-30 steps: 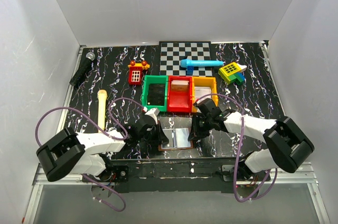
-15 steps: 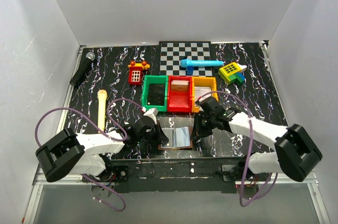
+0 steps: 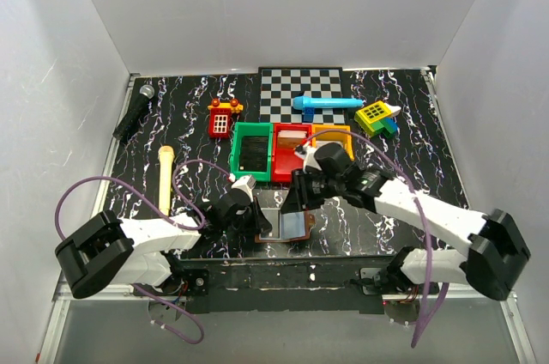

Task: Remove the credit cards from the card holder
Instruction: Open the card holder at the center of the board.

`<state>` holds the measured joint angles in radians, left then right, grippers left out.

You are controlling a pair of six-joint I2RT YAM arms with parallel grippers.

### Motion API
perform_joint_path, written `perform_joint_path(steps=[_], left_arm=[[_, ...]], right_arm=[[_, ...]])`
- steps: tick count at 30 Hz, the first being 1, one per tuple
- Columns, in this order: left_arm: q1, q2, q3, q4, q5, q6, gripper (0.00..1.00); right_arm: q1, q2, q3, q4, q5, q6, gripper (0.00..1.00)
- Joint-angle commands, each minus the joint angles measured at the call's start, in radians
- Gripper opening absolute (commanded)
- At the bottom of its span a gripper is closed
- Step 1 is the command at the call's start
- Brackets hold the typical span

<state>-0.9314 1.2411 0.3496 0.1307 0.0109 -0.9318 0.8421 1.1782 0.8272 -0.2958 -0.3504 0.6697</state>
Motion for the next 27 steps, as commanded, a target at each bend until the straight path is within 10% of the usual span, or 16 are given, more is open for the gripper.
perform_joint_path(steps=[1, 27], left_arm=[[-0.001, -0.019, -0.008, -0.02, -0.014, 0.03, 0.0], [-0.001, -0.111, 0.011, -0.077, 0.004, 0.047, 0.0]], right_arm=[[0.046, 0.119, 0.013, 0.15, -0.047, 0.043, 0.4], [0.023, 0.362, -0.143, 0.328, 0.008, 0.093, 0.37]])
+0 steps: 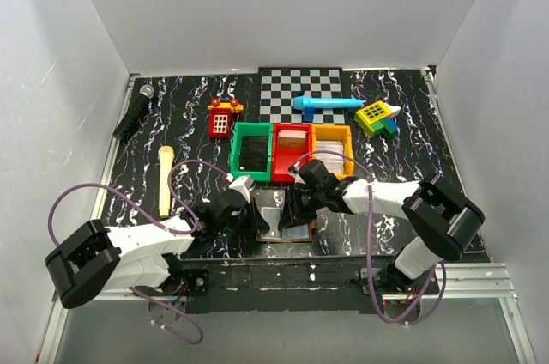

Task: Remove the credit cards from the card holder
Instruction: Open the card holder at the center of the board.

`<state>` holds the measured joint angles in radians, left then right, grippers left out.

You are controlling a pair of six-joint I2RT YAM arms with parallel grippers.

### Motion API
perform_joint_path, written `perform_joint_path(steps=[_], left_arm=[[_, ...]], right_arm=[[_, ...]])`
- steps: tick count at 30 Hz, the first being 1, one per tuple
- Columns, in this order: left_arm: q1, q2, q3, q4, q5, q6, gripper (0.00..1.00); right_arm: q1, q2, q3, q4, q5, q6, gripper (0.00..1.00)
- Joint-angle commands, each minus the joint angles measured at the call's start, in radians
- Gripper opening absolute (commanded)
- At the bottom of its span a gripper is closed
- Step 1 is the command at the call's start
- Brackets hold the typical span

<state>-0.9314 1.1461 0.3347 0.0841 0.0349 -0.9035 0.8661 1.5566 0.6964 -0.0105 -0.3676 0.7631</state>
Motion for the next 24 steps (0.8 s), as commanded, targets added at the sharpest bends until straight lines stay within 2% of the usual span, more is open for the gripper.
perform_joint_path(steps=[1, 12, 24], left_arm=[[-0.001, -0.014, 0.023, -0.035, -0.021, 0.017, 0.0], [-0.001, -0.088, -0.01, -0.078, -0.105, 0.005, 0.0], [-0.001, -0.011, -0.01, -0.038, -0.078, 0.006, 0.0]], right_arm=[[-0.001, -0.016, -0.015, 0.044, 0.029, 0.002, 0.37], [-0.003, -0.038, -0.041, 0.08, 0.039, 0.021, 0.38], [-0.003, -0.049, -0.057, 0.11, 0.036, 0.039, 0.38]])
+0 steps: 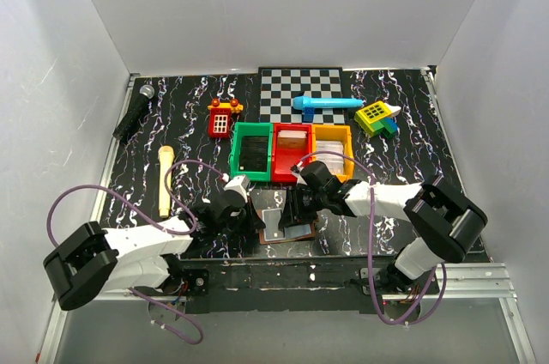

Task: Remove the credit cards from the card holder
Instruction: Open the card holder at the center of the board.

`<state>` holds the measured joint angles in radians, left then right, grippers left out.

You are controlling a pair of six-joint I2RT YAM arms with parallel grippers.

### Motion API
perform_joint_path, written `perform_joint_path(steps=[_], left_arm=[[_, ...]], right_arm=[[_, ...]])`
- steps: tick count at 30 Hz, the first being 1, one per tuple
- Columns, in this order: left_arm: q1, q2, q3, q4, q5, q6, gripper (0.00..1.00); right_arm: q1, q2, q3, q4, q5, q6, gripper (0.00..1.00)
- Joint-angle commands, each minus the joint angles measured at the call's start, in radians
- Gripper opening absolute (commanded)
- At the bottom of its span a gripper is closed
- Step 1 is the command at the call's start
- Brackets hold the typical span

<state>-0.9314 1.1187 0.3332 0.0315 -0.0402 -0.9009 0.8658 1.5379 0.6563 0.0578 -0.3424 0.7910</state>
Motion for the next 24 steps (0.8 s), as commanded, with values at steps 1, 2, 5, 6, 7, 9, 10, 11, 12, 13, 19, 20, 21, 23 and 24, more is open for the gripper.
perform_joint_path(steps=[1, 2, 5, 6, 7, 9, 10, 11, 12, 13, 19, 20, 21, 23, 24], left_arm=[[-0.001, 0.021, -0.008, 0.016, -0.003, 0.002, 0.0], [-0.001, 0.03, -0.011, 0.019, -0.001, 0.002, 0.0], [-0.001, 0.043, -0.017, 0.034, 0.0, 0.0, 0.0], [-0.001, 0.047, -0.02, 0.039, 0.0, -0.001, 0.0], [-0.001, 0.053, -0.022, 0.042, 0.002, -0.003, 0.0], [-0.001, 0.058, -0.023, 0.05, 0.005, -0.003, 0.0], [-0.001, 0.062, -0.025, 0.051, 0.005, -0.004, 0.0], [-0.001, 0.066, -0.025, 0.056, 0.005, -0.004, 0.0], [-0.001, 0.072, -0.025, 0.059, 0.006, -0.007, 0.0], [-0.001, 0.078, -0.025, 0.062, 0.01, -0.006, 0.0], [-0.003, 0.096, -0.028, 0.071, 0.013, -0.006, 0.0], [-0.001, 0.098, -0.028, 0.07, 0.013, -0.007, 0.0], [-0.001, 0.098, -0.028, 0.07, 0.013, -0.007, 0.0], [-0.001, 0.101, -0.031, 0.071, 0.013, -0.007, 0.0], [-0.001, 0.101, -0.033, 0.073, 0.013, -0.007, 0.0]], right_arm=[[-0.002, -0.033, -0.017, 0.045, 0.01, 0.013, 0.38], [-0.002, -0.032, -0.02, 0.048, 0.01, 0.014, 0.38], [-0.004, -0.032, -0.024, 0.06, 0.0, 0.014, 0.38], [-0.004, -0.03, -0.029, 0.068, -0.003, 0.019, 0.38], [-0.004, -0.032, -0.032, 0.074, -0.006, 0.02, 0.38], [-0.004, -0.028, -0.032, 0.076, -0.009, 0.02, 0.38], [-0.004, -0.028, -0.032, 0.077, -0.01, 0.02, 0.38], [-0.004, -0.025, -0.03, 0.079, -0.013, 0.02, 0.38], [-0.004, -0.025, -0.03, 0.082, -0.015, 0.02, 0.38], [-0.004, -0.025, -0.035, 0.085, -0.015, 0.022, 0.38], [-0.004, -0.056, -0.053, 0.109, -0.003, 0.033, 0.38], [-0.005, -0.061, -0.058, 0.111, 0.002, 0.034, 0.38], [-0.005, -0.071, -0.064, 0.114, 0.009, 0.036, 0.38], [-0.005, -0.087, -0.072, 0.119, 0.02, 0.037, 0.38], [-0.005, -0.093, -0.076, 0.123, 0.023, 0.039, 0.38]])
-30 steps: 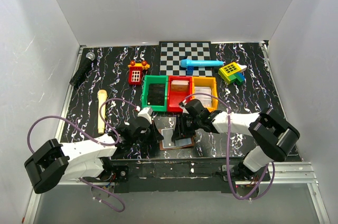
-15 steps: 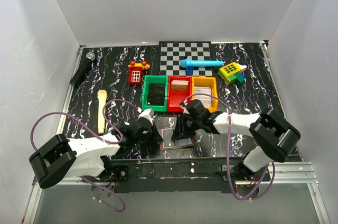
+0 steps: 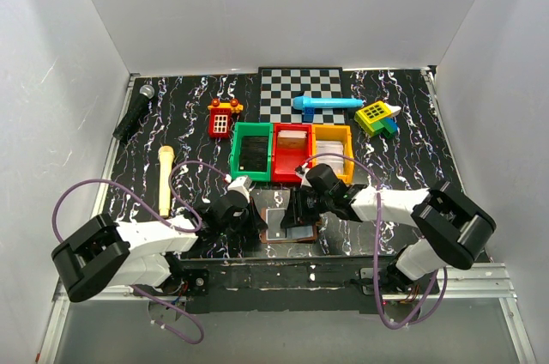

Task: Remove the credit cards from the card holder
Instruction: Open the card holder at the center of the board, then remove the credit card from the card holder.

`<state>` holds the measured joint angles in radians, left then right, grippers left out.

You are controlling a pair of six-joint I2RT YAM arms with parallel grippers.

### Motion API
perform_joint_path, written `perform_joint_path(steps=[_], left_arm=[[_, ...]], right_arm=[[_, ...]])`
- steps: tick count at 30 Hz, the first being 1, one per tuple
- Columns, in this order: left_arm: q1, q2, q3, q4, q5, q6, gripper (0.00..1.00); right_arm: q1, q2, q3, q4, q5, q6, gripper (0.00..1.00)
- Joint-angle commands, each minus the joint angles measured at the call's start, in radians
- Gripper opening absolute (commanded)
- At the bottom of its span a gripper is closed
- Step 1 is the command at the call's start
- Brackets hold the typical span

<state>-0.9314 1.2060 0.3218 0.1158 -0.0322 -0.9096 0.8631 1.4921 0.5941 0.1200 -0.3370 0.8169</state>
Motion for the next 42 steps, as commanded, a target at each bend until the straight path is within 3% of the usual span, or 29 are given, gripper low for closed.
perform_joint_path(steps=[1, 26, 31, 35, 38, 42], left_arm=[[-0.001, 0.017, -0.021, -0.008, 0.005, 0.002, 0.0], [-0.001, 0.084, -0.032, 0.05, 0.032, -0.002, 0.0], [-0.001, 0.105, -0.032, 0.059, 0.032, 0.002, 0.0], [-0.001, 0.109, -0.035, 0.064, 0.032, 0.003, 0.0], [-0.001, 0.107, -0.036, 0.064, 0.032, 0.003, 0.0], [-0.001, 0.107, -0.035, 0.062, 0.032, 0.008, 0.0]], right_arm=[[-0.003, -0.052, -0.019, 0.067, 0.019, 0.014, 0.38], [-0.007, -0.01, -0.04, 0.201, -0.085, 0.047, 0.37], [-0.007, -0.003, -0.039, 0.191, -0.08, 0.054, 0.47], [-0.009, 0.005, -0.033, 0.17, -0.074, 0.051, 0.49], [-0.01, 0.008, -0.027, 0.164, -0.077, 0.048, 0.43], [-0.01, 0.007, -0.027, 0.167, -0.082, 0.047, 0.25]])
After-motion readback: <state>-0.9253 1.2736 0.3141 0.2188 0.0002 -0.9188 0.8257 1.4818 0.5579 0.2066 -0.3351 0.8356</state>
